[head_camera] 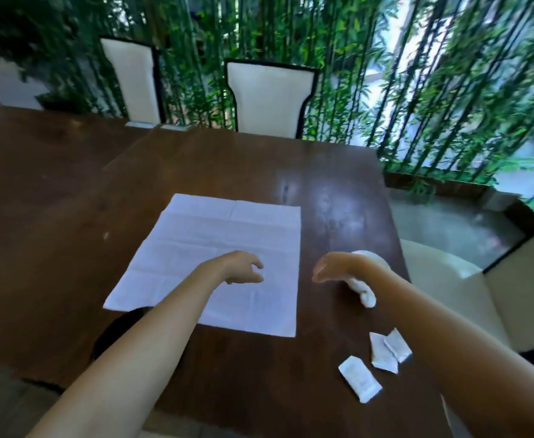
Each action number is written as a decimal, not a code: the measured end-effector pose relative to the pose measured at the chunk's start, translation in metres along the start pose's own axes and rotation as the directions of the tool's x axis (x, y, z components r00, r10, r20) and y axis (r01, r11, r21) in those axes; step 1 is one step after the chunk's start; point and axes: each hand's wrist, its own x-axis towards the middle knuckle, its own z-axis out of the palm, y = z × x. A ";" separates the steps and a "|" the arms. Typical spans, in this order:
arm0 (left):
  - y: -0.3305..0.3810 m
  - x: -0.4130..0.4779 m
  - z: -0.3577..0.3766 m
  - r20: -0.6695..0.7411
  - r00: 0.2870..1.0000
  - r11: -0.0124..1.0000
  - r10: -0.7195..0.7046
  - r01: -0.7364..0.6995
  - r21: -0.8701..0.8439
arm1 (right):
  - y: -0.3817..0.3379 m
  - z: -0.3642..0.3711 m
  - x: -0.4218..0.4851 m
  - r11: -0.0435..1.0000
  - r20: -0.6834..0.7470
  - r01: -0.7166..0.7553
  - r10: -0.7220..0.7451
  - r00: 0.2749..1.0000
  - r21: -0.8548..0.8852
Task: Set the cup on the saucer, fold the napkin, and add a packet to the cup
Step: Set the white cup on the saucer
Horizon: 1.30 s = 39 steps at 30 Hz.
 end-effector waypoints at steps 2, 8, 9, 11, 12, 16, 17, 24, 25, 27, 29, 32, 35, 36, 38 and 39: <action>0.022 0.015 -0.006 0.007 0.999 0.998 0.051 -0.051 0.025 | 0.021 -0.009 -0.002 1.000 -0.070 -0.027 0.027 0.997 0.006; 0.077 0.057 -0.013 0.017 0.982 0.980 0.188 -0.189 0.066 | 0.087 -0.018 -0.001 0.982 -0.208 -0.120 0.150 0.967 0.149; 0.084 0.064 -0.011 0.019 0.978 0.977 0.206 -0.207 0.055 | 0.097 -0.016 0.000 0.974 -0.214 -0.137 0.175 0.961 0.180; 0.095 0.077 -0.006 0.025 0.973 0.973 0.228 -0.228 0.022 | 0.116 -0.011 -0.001 0.962 -0.222 -0.166 0.214 0.951 0.215; 0.100 0.084 -0.003 0.031 0.972 0.972 0.235 -0.235 0.011 | 0.124 -0.009 -0.002 0.959 -0.227 -0.175 0.226 0.947 0.224; 0.114 0.111 0.015 0.073 0.968 0.970 0.239 -0.236 -0.052 | 0.150 0.010 -0.002 0.939 -0.230 -0.167 0.241 0.943 0.302; 0.117 0.117 0.021 0.083 0.967 0.970 0.241 -0.236 -0.065 | 0.155 0.016 -0.002 0.928 -0.224 -0.163 0.246 0.943 0.336; 0.124 0.150 0.053 0.102 0.946 0.932 0.307 -0.278 -0.233 | 0.171 0.056 -0.004 0.800 -0.190 -0.035 0.185 0.964 0.599; 0.125 0.152 0.057 0.112 0.940 0.913 0.324 -0.279 -0.297 | 0.170 0.059 -0.004 0.786 -0.208 -0.007 0.172 0.963 0.619; 0.125 0.157 0.062 0.132 0.927 0.868 0.350 -0.268 -0.419 | 0.169 0.065 -0.001 0.758 -0.254 0.035 0.174 0.951 0.652; 0.125 0.160 0.066 0.147 0.916 0.832 0.373 -0.260 -0.490 | 0.167 0.068 0.003 0.724 -0.296 0.065 0.197 0.934 0.686; 0.122 0.164 0.071 0.158 0.908 0.806 0.388 -0.251 -0.536 | 0.167 0.071 0.008 0.664 -0.331 0.116 0.207 0.921 0.739; 0.122 0.166 0.076 0.151 0.903 0.797 0.402 -0.265 -0.543 | 0.169 0.071 0.012 0.619 -0.356 0.163 0.201 0.913 0.768; 0.123 0.165 0.077 0.142 0.900 0.792 0.412 -0.277 -0.544 | 0.170 0.070 0.014 0.611 -0.362 0.175 0.197 0.911 0.772; 0.124 0.165 0.077 0.118 0.901 0.776 0.417 -0.286 -0.562 | 0.171 0.068 0.018 0.604 -0.371 0.191 0.188 0.909 0.773; 0.124 0.166 0.077 0.100 0.903 0.765 0.417 -0.290 -0.575 | 0.172 0.067 0.020 0.603 -0.371 0.191 0.188 0.909 0.774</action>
